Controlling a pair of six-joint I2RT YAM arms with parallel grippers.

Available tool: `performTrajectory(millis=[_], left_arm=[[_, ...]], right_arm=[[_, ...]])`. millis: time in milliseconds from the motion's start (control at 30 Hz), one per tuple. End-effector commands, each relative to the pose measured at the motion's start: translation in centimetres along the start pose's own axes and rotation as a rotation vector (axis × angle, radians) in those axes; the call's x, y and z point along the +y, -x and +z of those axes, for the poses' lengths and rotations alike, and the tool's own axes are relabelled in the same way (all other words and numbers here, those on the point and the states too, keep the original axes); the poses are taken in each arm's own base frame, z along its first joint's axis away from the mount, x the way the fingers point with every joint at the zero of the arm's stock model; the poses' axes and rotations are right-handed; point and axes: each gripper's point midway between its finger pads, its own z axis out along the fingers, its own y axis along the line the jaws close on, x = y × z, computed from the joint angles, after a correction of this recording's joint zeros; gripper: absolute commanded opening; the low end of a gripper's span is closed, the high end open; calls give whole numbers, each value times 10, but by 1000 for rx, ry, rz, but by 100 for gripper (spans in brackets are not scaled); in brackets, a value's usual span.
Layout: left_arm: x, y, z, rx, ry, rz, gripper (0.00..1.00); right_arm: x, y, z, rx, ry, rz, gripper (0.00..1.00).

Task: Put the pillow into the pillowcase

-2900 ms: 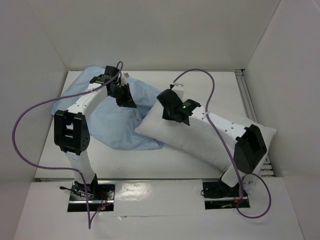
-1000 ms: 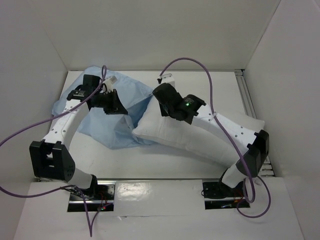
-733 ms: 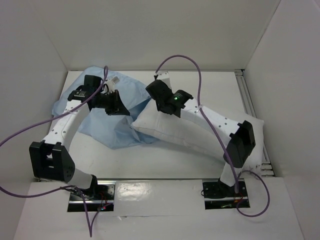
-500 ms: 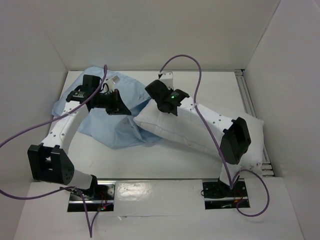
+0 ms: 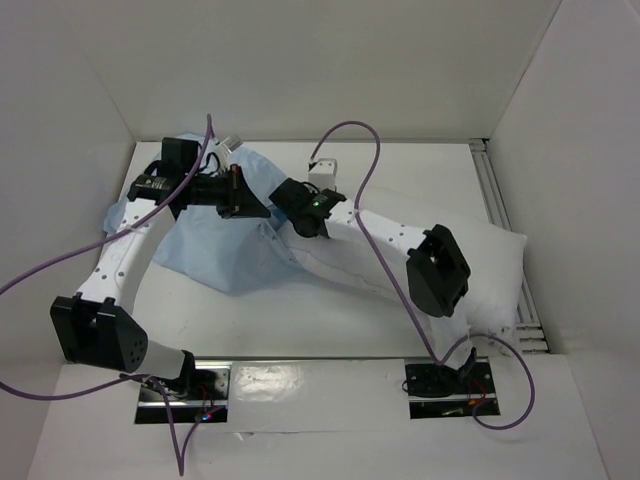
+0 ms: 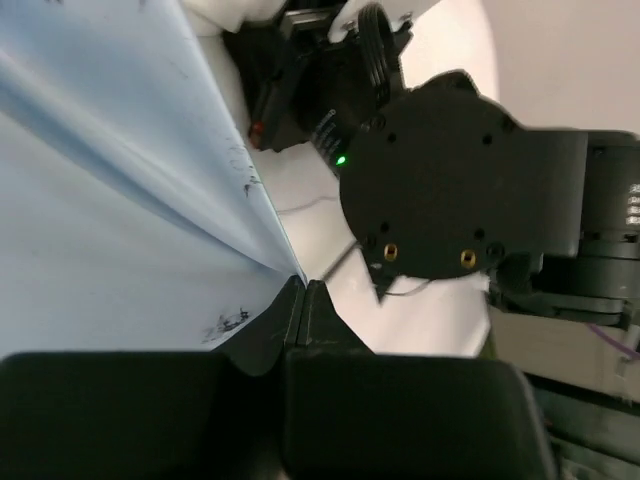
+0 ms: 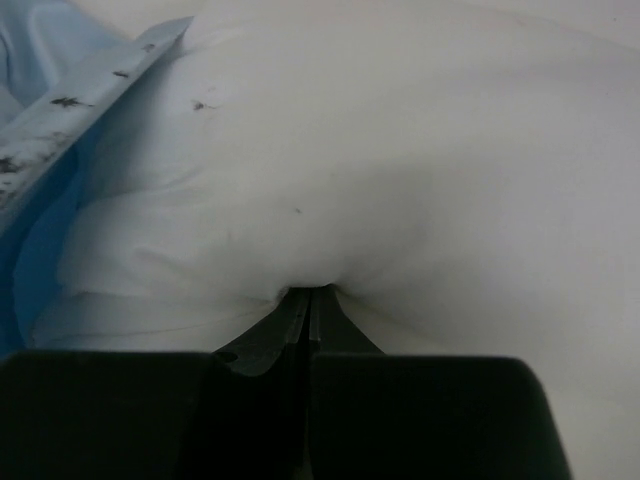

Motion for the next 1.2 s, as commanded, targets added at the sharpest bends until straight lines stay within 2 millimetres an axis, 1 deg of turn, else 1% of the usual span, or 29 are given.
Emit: performTrajectory(millis=[0, 33, 67, 100, 133, 167, 200, 233, 267, 300, 333, 367, 433, 467, 500, 567, 600, 667, 700, 733, 800, 833, 867, 900, 933, 967, 1067, 1100, 1167], left_arm=[[-48, -8, -11, 52, -238, -25, 0], [-52, -5, -10, 46, -271, -22, 0], [-55, -4, -11, 45, -282, -22, 0], [-52, -1, -9, 30, -261, -28, 0], [-50, 0, -9, 24, -250, -28, 0], [-50, 2, -8, 17, -244, -36, 0], [-48, 6, -6, 12, -233, -46, 0], [-44, 8, -7, 0, -220, -50, 0], [-37, 10, -3, 0, -199, -74, 0], [-33, 12, 0, -2, -185, -83, 0], [-29, 15, 2, -7, -172, -86, 0], [-28, 17, 4, -8, -173, -91, 0], [-19, 21, 11, -4, -158, -108, 0], [-18, 26, 12, -11, -149, -105, 0], [-14, 29, 16, -9, -148, -107, 0], [-12, 36, 19, -15, -141, -115, 0], [-11, 40, 20, -19, -134, -127, 0], [-12, 46, 21, -28, -138, -114, 0], [-14, 50, 20, -40, -134, -114, 0], [-12, 50, 22, -35, -132, -121, 0], [-16, 56, 20, -51, -128, -117, 0], [-14, 57, 20, -57, -119, -118, 0], [-13, 58, 20, -61, -111, -118, 0], [-15, 60, 19, -67, -114, -111, 0], [-16, 61, 19, -71, -116, -113, 0], [-16, 61, 19, -71, -116, -113, 0], [-14, 61, 19, -71, -106, -111, 0], [-13, 59, 19, -65, -103, -120, 0], [-13, 59, 19, -65, -103, -120, 0]], right_arm=[[-6, 8, -3, -61, -23, 58, 0], [-6, 13, -7, -66, -2, 65, 0], [-6, 15, -4, -58, 6, 83, 0], [-1, 14, -7, -43, 44, 86, 0], [-3, 22, -14, -55, 66, 83, 0], [-2, 21, -20, -55, 93, 75, 0], [5, 28, -29, -75, 148, 101, 11], [-1, 47, -51, -114, 208, 144, 26], [-9, 40, -53, -115, 224, 120, 41], [-5, 46, -67, -137, 285, 151, 55], [-10, 50, -74, -144, 311, 170, 67], [-27, 54, -86, -162, 323, 182, 80], [-34, 53, -100, -162, 371, 178, 90], [-45, 56, -108, -168, 374, 173, 94], [-51, 47, -114, -148, 389, 128, 94], [-52, 32, -117, -131, 405, 21, 97], [-50, 14, -122, -109, 422, -55, 99], [-48, -7, -126, -106, 420, -151, 99], [-40, -29, -135, -121, 443, -233, 99], [-42, -33, -139, -151, 419, -256, 99], [-31, -41, -156, -199, 451, -295, 99], [-17, -45, -172, -230, 507, -279, 96], [-5, -50, -179, -225, 570, -273, 79], [5, -53, -184, -222, 626, -268, 73], [22, -57, -192, -219, 719, -228, 66], [29, -59, -194, -228, 757, -221, 63], [46, -63, -191, -246, 775, -223, 63], [54, -72, -184, -232, 762, -249, 63], [64, -63, -177, -247, 758, -237, 63]])
